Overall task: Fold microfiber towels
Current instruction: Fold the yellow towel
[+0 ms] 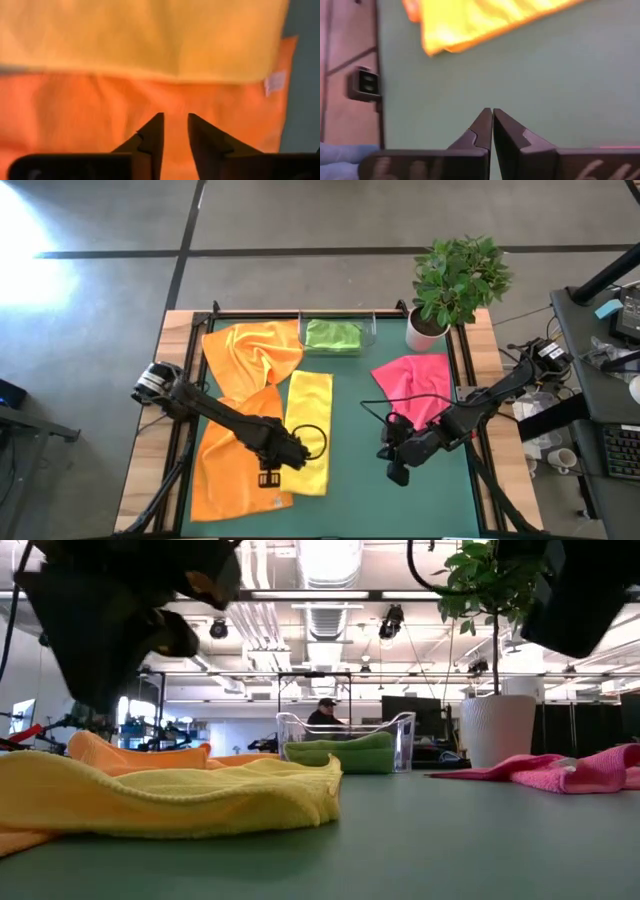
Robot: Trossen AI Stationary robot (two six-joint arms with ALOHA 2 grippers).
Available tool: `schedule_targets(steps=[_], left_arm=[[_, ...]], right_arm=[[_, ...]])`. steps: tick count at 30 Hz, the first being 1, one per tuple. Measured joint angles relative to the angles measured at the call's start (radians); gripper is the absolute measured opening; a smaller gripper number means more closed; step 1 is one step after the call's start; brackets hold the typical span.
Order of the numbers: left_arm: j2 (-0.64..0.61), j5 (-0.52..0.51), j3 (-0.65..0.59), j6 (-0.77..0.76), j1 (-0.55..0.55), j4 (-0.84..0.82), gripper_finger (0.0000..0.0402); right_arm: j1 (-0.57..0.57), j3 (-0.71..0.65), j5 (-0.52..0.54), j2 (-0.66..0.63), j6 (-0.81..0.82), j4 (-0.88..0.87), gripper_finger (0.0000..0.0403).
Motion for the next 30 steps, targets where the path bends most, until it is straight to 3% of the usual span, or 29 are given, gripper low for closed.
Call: schedule_targets(steps=[4,9,19,24,30], left_arm=[[-0.049,0.0,0.0,-0.066,0.001,-0.101,0.0119],[-0.117,0.023,0.0,-0.087,-0.037,-0.082,0.0138],[-0.158,-0.391,-0.008,-0.087,-0.325,0.138,0.0138],[-0.106,-0.42,-0.015,-0.088,-0.397,0.162,0.0138],[-0.023,-0.423,-0.017,-0.086,-0.424,0.161,0.0138]], right_arm=[[0.0,0.045,0.0,0.006,-0.1,0.046,0.0009],[0.0,0.117,0.009,0.006,-0.204,0.049,0.0009],[0.019,0.256,0.011,0.049,-0.456,0.049,0.0009],[0.02,0.365,0.001,0.166,-0.476,0.04,0.0018],[0.019,0.527,-0.052,0.352,-0.501,-0.069,0.0071]])
